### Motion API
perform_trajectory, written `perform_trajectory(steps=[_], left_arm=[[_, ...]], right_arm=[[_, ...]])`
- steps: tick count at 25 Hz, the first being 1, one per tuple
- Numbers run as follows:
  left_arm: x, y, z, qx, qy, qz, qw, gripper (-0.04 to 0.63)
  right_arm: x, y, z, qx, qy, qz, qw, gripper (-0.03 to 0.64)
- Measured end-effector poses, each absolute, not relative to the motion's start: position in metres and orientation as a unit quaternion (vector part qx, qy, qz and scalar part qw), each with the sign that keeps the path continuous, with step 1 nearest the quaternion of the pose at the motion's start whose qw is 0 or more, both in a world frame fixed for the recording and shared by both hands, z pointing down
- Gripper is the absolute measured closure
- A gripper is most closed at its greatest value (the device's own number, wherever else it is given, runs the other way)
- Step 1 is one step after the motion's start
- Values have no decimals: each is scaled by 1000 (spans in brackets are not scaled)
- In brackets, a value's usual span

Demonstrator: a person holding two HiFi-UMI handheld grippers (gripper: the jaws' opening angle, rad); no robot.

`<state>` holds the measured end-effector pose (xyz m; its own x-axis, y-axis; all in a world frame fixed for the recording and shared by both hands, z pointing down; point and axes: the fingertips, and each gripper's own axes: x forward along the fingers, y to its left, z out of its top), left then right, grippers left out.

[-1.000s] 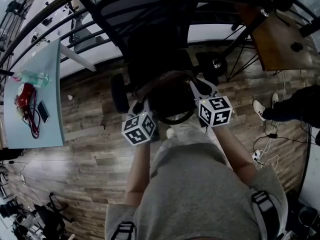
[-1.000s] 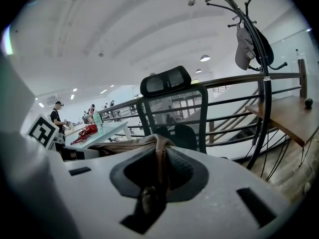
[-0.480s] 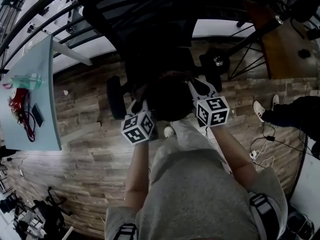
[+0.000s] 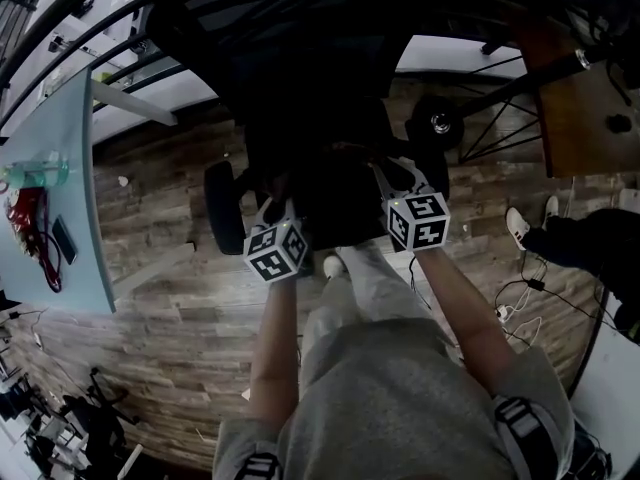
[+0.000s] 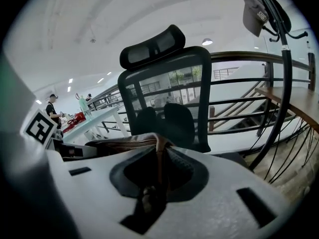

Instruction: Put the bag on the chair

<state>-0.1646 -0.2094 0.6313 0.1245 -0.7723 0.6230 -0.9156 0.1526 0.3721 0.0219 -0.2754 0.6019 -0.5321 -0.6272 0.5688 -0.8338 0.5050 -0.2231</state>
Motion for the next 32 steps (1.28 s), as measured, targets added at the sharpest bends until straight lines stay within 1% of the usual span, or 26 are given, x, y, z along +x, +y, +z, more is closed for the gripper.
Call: perform_trajectory(steps=[14,27,32], left_arm=[[-163,-241,706,622,-650,137,414,572],[-169,-248,750,603,-644,177,436,572],[-172,-249,758,598,-643,180,443,571]], right_arm=[[22,-309,677,437,-821,273,247,568],[21,-314,723,432,-807,284,287,568],[16,-315,730,431,-806,287,286,568]])
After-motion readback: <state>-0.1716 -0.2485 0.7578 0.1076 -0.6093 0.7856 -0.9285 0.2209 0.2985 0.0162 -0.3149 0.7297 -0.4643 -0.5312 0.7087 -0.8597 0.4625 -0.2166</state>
